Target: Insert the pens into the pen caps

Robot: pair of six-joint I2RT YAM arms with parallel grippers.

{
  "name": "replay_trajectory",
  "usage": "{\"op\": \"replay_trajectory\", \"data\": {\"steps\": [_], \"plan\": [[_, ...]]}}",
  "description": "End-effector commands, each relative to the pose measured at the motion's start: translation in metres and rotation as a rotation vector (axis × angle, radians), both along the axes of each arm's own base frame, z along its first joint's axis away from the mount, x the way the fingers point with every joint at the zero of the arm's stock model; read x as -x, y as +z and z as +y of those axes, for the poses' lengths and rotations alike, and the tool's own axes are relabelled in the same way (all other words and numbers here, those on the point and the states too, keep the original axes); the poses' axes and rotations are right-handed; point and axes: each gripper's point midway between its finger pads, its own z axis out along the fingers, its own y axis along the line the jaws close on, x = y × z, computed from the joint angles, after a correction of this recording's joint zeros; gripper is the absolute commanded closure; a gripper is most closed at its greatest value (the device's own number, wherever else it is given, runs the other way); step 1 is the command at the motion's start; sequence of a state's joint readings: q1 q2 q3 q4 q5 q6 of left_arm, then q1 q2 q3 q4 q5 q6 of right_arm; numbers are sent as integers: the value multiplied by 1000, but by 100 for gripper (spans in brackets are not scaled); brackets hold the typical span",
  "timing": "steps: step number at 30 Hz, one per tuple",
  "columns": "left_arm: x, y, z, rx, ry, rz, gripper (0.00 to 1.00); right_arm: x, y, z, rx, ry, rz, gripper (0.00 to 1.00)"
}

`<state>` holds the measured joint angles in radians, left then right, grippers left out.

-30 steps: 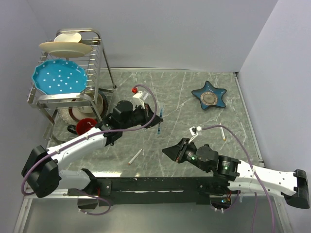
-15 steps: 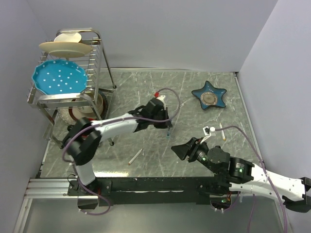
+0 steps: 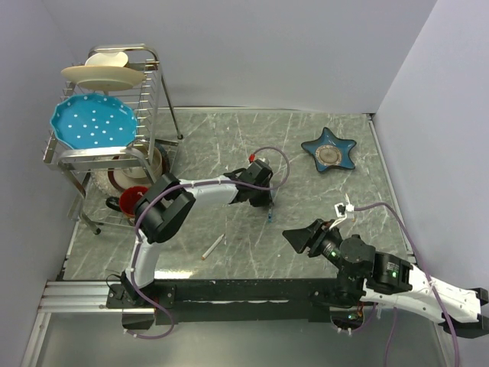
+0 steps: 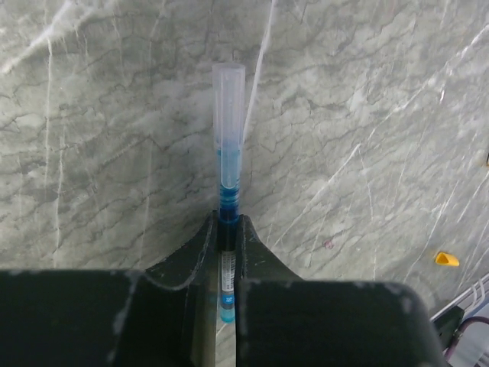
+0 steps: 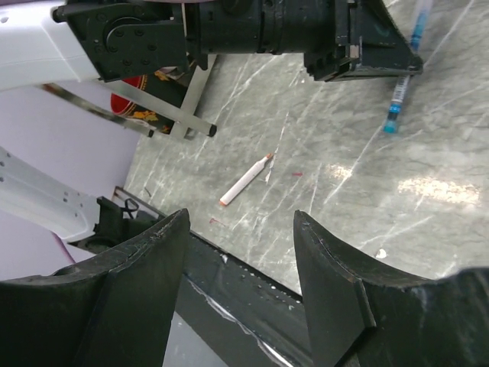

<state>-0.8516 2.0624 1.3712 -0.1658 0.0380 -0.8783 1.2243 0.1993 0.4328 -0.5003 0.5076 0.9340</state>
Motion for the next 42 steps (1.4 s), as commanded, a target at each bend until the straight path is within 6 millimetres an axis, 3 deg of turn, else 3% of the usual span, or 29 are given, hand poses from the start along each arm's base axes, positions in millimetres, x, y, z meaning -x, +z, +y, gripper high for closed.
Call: {"op": "replay_trajectory", "data": {"steps": [1, 7, 14, 19, 21, 25, 29, 34, 42], "plan": [[-8, 8, -7, 7, 30, -16, 86, -5, 8, -11, -15, -49, -16, 36], [-2, 12, -2, -16, 29, -5, 67, -3, 10, -13, -24, -49, -14, 36], [-2, 51, 10, -52, -5, -80, 69, -2, 12, -12, -38, -34, -19, 37], [12, 78, 49, -197, -115, -158, 60, 0, 12, -14, -44, -31, -15, 38], [20, 79, 68, -271, -175, -174, 61, 1, 10, -16, -44, -31, -14, 38], [68, 65, 111, -403, -363, -78, 59, 1, 13, -19, -78, -37, -22, 38], [90, 44, 143, -577, -427, -25, 60, 2, 18, -22, -95, -35, -35, 38], [110, 15, 165, -722, -495, 85, 61, 2, 18, -29, -60, -50, -31, 39], [132, -3, 190, -760, -554, 162, 54, 2, 25, -41, -85, -73, -40, 39]]}}
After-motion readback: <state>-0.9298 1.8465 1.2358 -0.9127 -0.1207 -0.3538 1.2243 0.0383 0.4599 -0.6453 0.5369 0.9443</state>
